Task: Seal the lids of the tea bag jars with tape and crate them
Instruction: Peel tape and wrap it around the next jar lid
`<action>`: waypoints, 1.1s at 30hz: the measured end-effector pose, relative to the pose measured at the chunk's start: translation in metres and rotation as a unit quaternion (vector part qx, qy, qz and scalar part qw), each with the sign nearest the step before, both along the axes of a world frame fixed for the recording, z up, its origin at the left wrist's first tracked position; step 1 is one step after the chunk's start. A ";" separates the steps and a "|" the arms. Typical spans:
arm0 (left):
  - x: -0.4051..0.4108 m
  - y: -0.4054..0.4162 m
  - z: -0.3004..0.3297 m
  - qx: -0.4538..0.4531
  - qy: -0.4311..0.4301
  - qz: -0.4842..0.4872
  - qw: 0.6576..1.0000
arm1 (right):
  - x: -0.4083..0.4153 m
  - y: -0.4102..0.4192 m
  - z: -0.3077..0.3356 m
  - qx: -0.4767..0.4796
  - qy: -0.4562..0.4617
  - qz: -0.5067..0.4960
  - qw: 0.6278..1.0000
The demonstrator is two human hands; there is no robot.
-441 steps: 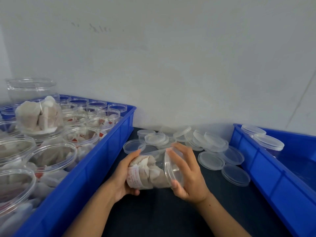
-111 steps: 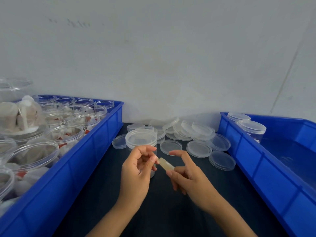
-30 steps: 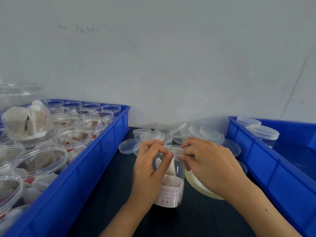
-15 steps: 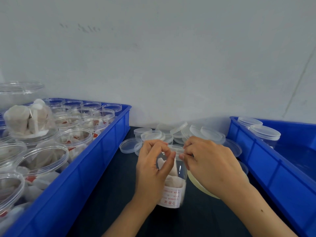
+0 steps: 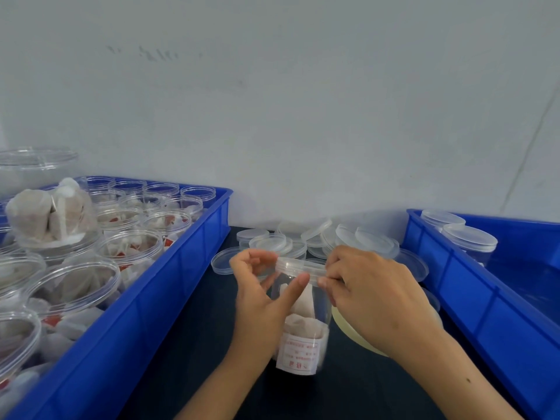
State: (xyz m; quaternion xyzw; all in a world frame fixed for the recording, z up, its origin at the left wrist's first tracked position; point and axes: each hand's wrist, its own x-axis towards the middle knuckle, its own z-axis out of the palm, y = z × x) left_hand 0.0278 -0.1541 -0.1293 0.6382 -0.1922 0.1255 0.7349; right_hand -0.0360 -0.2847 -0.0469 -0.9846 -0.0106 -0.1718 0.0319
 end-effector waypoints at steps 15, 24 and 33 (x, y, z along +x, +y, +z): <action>0.005 0.004 -0.001 0.007 0.109 -0.095 0.990 | -0.007 -0.005 -0.001 0.019 0.083 -0.001 0.996; 0.011 0.017 0.000 0.016 0.013 -0.055 0.998 | -0.007 -0.011 -0.010 0.040 0.103 0.030 0.993; 0.017 0.024 -0.001 0.034 0.017 -0.078 0.996 | -0.004 -0.020 -0.011 0.043 0.089 0.045 0.994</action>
